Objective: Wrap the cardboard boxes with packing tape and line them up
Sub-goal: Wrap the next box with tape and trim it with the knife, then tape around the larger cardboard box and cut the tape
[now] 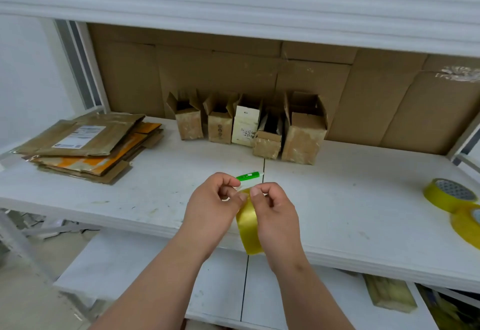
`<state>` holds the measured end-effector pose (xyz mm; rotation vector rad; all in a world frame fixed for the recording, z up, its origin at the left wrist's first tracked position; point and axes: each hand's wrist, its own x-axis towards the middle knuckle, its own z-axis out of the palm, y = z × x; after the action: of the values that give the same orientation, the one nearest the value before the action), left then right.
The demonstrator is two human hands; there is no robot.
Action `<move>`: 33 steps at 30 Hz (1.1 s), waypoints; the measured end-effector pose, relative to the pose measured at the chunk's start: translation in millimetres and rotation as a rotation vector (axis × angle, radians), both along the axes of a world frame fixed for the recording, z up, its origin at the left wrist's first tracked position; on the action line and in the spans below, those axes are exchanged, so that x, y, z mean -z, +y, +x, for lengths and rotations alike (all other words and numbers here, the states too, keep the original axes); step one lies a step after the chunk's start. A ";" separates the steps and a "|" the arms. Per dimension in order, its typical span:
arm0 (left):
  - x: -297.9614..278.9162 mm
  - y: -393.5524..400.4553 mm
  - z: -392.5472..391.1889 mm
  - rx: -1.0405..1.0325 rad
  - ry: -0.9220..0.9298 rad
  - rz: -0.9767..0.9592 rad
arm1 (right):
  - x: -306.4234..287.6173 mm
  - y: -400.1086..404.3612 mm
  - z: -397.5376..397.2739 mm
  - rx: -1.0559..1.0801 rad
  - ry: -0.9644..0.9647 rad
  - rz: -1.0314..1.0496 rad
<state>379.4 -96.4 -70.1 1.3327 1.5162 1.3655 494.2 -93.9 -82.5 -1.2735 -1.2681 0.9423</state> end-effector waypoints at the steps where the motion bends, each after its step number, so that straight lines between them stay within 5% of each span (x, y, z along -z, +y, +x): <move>1: 0.6 -1.3 -4.2 0.005 0.003 -0.004 | 1.8 -2.0 -3.9 -0.006 -0.011 0.016; 8: 3.8 -1.0 -15.4 0.010 -0.023 -0.053 | 5.9 -3.4 -16.1 -0.014 -0.161 0.056; 14: 7.6 17.3 -19.0 -0.042 -0.218 -0.174 | -3.8 14.6 -1.1 -0.124 -0.074 -0.001; 26: 21.8 64.9 8.5 -0.078 -0.556 -0.261 | 3.6 60.7 26.2 -0.298 -0.442 -0.107; 29: 28.1 74.9 17.4 -0.113 -0.455 -0.272 | 3.9 69.7 35.8 -0.271 -0.612 -0.048; 33: 38.8 85.8 24.2 -0.154 -0.099 -0.286 | 3.4 80.5 46.1 -0.231 -0.936 0.109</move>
<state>403.6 -10.6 -108.9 0.9759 1.7009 1.2308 540.4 -13.4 -85.9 -1.5615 -2.1851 0.3892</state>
